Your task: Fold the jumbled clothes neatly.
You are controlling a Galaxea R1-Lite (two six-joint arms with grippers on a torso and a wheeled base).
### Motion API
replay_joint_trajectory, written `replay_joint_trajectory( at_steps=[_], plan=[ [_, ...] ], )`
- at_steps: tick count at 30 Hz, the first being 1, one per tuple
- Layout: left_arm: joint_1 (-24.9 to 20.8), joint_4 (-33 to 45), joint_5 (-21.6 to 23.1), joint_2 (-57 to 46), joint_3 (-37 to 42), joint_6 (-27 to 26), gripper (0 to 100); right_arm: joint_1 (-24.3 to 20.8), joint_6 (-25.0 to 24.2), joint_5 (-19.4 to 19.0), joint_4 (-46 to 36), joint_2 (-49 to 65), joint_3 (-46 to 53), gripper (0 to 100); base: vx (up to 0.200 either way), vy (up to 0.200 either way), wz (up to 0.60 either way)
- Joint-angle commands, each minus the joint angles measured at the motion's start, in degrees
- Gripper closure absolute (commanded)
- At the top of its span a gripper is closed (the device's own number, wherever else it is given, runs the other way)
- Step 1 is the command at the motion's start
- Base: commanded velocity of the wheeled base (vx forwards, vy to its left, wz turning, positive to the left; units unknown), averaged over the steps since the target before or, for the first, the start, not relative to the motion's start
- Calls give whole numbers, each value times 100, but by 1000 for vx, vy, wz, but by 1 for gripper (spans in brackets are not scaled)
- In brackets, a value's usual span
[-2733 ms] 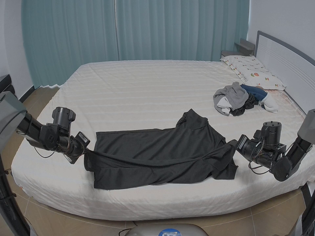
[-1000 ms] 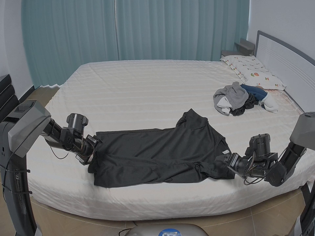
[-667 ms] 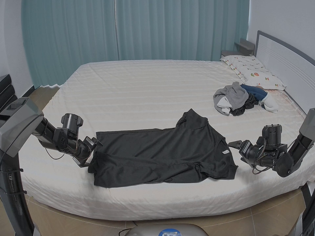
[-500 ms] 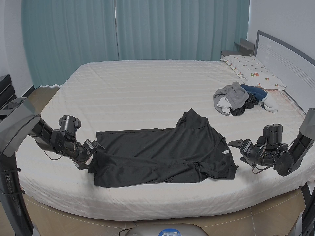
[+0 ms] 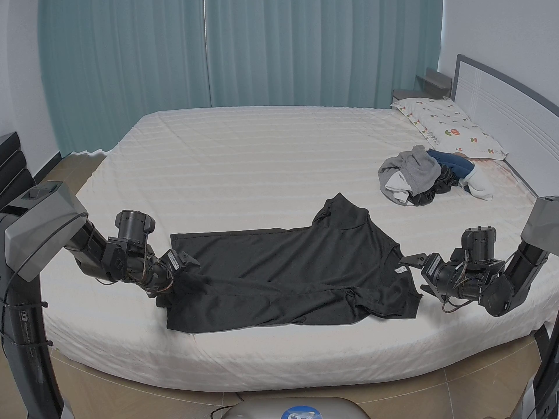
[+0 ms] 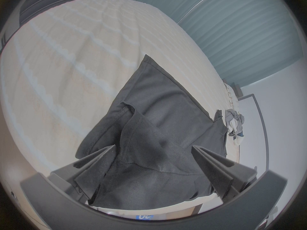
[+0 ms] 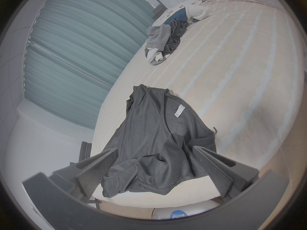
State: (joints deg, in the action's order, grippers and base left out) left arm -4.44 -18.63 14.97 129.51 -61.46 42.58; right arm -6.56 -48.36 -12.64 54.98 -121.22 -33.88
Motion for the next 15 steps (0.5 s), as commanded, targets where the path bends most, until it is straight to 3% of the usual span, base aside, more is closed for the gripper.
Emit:
replay_joint_trajectory(
  at_steps=[1,11,15],
  plan=[
    [4,-45,6,109,12,180,0,-12,2,-1,48,-112,13,0,0,0,0],
    [215,-71,41,-357,3,1420,0,-30,-7,-1,101,-59,57,0,0,0,0],
    [373,-53,120,-436,-111,1806,0,-30,-33,-1,101,-59,57,0,200,0,0]
  ],
)
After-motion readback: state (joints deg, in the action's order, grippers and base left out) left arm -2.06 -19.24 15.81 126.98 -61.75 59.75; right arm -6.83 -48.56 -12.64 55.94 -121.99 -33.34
